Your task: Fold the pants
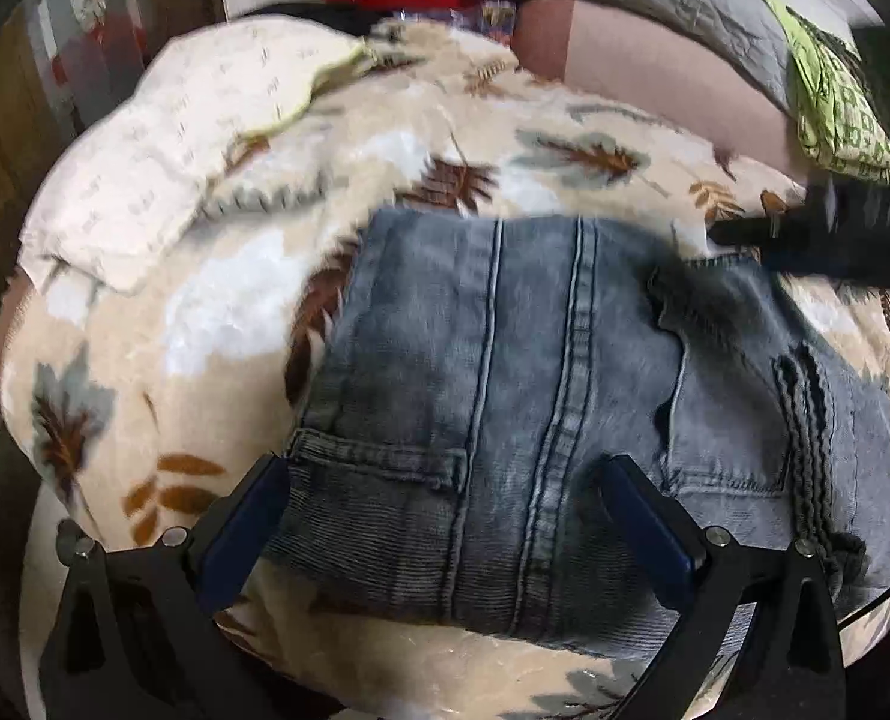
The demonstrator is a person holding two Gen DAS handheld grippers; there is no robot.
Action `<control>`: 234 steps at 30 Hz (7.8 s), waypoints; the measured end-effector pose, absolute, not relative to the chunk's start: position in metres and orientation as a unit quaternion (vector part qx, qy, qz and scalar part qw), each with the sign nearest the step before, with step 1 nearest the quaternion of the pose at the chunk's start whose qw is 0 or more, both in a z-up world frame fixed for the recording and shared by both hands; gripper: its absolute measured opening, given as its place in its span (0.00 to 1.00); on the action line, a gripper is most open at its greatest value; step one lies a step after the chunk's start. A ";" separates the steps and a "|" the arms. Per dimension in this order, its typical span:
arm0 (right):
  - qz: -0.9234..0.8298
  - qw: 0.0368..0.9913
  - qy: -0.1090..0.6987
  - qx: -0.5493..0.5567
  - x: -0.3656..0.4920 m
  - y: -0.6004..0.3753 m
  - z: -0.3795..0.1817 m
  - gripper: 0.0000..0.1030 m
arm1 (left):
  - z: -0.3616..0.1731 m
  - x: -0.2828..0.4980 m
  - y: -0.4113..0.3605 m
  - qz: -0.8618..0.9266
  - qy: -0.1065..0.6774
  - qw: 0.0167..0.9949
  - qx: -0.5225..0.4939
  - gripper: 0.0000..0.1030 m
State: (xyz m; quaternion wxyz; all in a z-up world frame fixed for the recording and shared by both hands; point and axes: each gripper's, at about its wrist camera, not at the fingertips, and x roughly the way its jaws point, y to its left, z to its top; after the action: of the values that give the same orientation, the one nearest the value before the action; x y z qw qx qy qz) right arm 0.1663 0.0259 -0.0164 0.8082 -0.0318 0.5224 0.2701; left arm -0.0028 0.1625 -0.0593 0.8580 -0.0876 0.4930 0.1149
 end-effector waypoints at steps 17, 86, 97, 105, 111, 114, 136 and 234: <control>0.262 0.792 0.544 -0.091 0.155 0.044 -0.036 0.68 | -0.057 -0.008 0.174 0.104 0.470 0.868 -0.123 1.00; 0.104 0.856 0.505 -0.008 0.033 -0.163 -0.070 0.80 | -0.034 -0.006 0.134 0.097 0.464 0.879 -0.058 1.00; 0.269 0.830 0.488 0.032 0.052 -0.061 -0.049 0.80 | -0.056 -0.076 0.234 0.025 0.425 0.782 -0.454 1.00; 0.324 0.787 0.517 0.093 0.064 -0.026 -0.051 0.80 | -0.073 -0.064 0.236 -0.003 0.412 0.761 -0.501 0.99; 0.364 0.717 0.555 0.214 0.094 -0.007 -0.066 0.80 | -0.085 -0.053 0.249 -0.005 0.404 0.744 -0.533 0.99; 0.344 0.670 0.610 0.247 0.110 0.005 -0.106 0.80 | -0.091 -0.048 0.251 -0.007 0.403 0.733 -0.548 0.99; 0.274 0.745 0.523 0.312 0.050 -0.139 -0.070 0.80 | -0.065 -0.024 0.235 0.067 0.418 0.784 -0.454 0.11; 0.139 0.835 0.452 0.283 0.070 -0.243 0.007 0.60 | -0.050 0.007 0.014 -0.105 0.483 0.868 -0.044 0.86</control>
State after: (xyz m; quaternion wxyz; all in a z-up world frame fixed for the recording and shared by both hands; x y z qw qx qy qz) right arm 0.0703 -0.2431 0.0071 0.8347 0.2828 0.4516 0.1394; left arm 0.0070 0.0139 -0.0501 0.8683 -0.0440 0.4826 -0.1054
